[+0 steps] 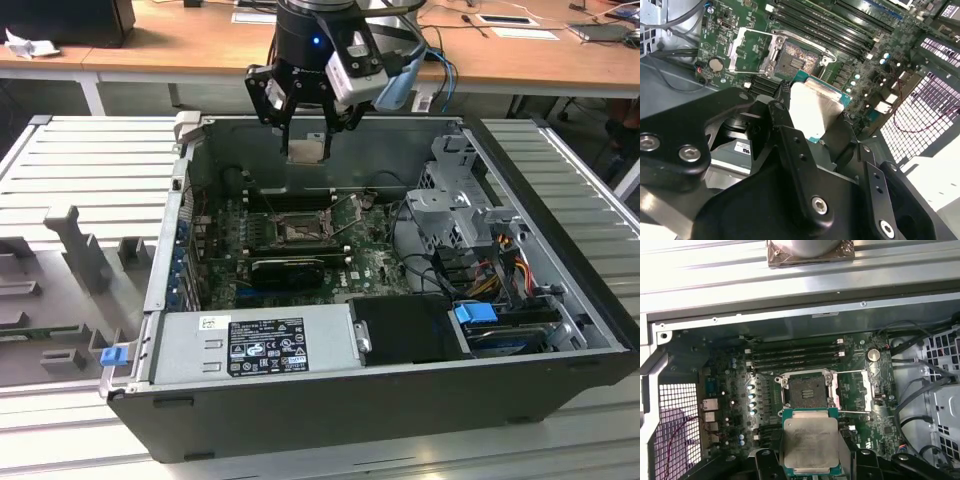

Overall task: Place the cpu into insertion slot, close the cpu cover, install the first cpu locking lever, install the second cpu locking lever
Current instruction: 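Place the cpu into insertion slot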

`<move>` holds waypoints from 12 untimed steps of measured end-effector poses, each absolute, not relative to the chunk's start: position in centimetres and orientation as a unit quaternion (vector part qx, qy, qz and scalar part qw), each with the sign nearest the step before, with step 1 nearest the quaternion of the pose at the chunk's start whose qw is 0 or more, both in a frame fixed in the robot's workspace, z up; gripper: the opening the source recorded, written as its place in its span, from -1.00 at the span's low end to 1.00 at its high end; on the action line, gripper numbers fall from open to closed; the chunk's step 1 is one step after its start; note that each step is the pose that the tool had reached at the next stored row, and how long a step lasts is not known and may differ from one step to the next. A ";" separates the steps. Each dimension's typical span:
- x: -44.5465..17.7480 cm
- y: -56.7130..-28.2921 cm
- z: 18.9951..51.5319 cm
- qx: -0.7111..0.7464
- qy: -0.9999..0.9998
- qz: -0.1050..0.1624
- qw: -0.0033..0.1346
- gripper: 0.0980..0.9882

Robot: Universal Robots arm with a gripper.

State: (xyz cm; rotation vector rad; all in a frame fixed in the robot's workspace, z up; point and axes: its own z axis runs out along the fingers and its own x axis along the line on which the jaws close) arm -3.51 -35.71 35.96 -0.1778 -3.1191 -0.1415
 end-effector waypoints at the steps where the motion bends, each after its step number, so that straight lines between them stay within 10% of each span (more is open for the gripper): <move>1: -3.5 -35.7 36.0 -0.059 -0.997 -0.045 0.007 -0.04; 12: -3.5 -35.7 36.0 -0.080 -0.996 -0.045 0.006 -0.04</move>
